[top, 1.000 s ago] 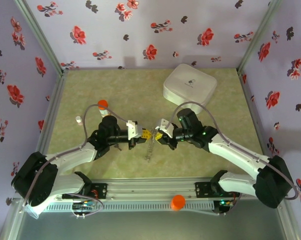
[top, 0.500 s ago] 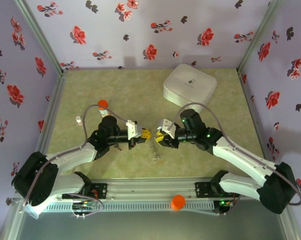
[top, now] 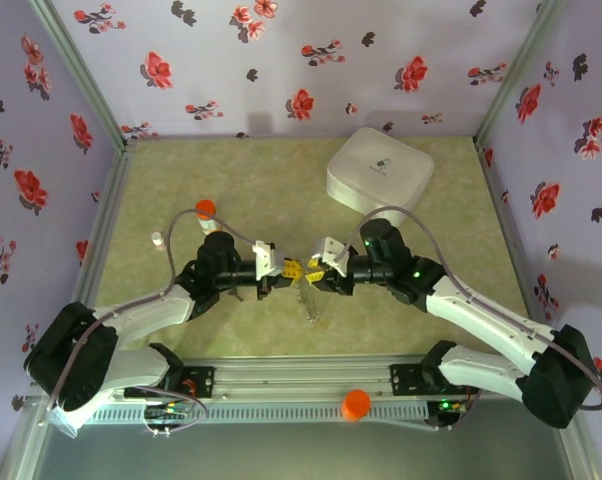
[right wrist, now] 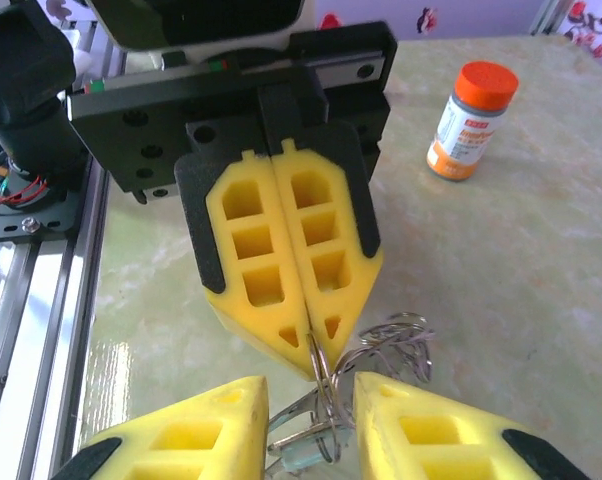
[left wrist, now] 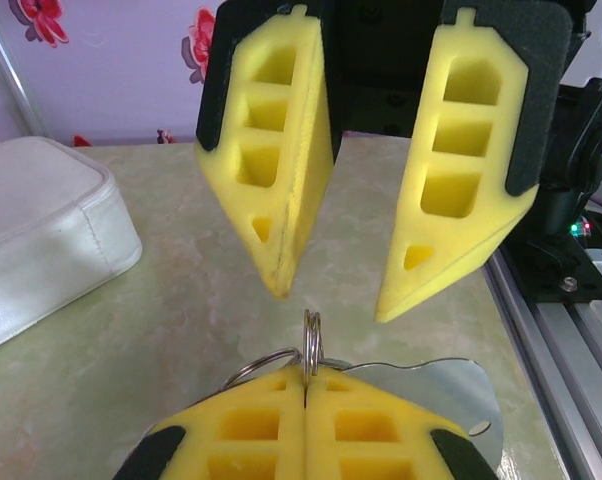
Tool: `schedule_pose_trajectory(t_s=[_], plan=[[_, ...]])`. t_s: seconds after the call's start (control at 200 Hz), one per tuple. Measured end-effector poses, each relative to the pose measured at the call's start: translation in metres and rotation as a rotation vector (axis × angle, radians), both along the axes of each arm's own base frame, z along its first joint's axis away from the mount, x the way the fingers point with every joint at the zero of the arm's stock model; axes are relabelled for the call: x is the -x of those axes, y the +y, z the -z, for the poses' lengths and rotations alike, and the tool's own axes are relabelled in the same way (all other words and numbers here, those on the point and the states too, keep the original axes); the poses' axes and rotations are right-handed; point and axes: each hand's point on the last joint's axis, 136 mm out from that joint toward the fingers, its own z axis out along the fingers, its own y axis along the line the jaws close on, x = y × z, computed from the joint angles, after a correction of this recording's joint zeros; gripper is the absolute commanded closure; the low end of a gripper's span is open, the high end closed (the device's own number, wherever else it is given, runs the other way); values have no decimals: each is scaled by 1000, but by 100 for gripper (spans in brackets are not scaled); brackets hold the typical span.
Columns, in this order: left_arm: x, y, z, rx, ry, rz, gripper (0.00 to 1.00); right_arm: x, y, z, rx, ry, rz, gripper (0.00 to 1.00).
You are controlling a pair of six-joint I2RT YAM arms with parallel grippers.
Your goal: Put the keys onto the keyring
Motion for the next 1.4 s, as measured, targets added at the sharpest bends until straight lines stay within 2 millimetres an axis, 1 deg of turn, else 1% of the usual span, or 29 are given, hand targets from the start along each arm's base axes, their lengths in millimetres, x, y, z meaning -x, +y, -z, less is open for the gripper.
schedule_pose_trajectory(t_s=[0.145, 0.19, 0.295, 0.38, 0.42, 0.535, 0.625, 0.93, 1.005, 1.11, 1.155, 1.2, 1.23, 1.245, 1.28, 1.325, 1.375, 1.4], plan=[[0, 0, 1, -1, 3, 3, 100, 0, 3, 8, 23, 2, -5, 82], [1, 0, 1, -2, 5, 7, 100, -1, 3, 9, 27, -3, -4, 86], [1, 0, 3, -4, 9, 10, 100, -3, 3, 11, 38, -12, 3, 100], [1, 0, 4, -8, 13, 8, 100, -4, 3, 11, 45, -18, 3, 100], [1, 0, 5, -10, 15, 6, 93, -5, 2, 11, 52, -20, 4, 100], [0, -1, 6, -24, 22, 7, 91, -4, 2, 11, 94, -21, -8, 100], [0, -1, 7, -42, 16, 13, 86, -4, 3, 12, 149, -33, -24, 100], [1, -1, 14, -86, 31, 20, 84, -1, 4, 20, 342, -38, -92, 100], [1, -1, 14, -91, 30, 19, 85, -2, 5, 21, 375, -39, -102, 100], [2, 0, 17, -101, 39, 20, 90, -2, 7, 23, 405, -37, -113, 100], [2, 0, 19, -106, 41, 21, 93, -2, 7, 24, 408, -36, -115, 100], [2, 1, 19, -108, 43, 22, 99, -2, 7, 24, 407, -36, -115, 100], [3, 1, 20, -110, 42, 23, 100, -2, 7, 24, 408, -35, -114, 95], [3, 1, 20, -110, 39, 24, 100, -2, 7, 24, 408, -35, -114, 91], [3, 0, 20, -111, 40, 25, 100, -2, 7, 24, 408, -33, -113, 86], [3, 0, 19, -110, 38, 24, 100, -2, 8, 23, 394, -23, -105, 75], [3, 0, 19, -109, 38, 24, 100, -2, 9, 20, 360, -28, -103, 68], [3, 0, 19, -106, 37, 23, 100, -1, 8, 19, 339, -16, -95, 67]])
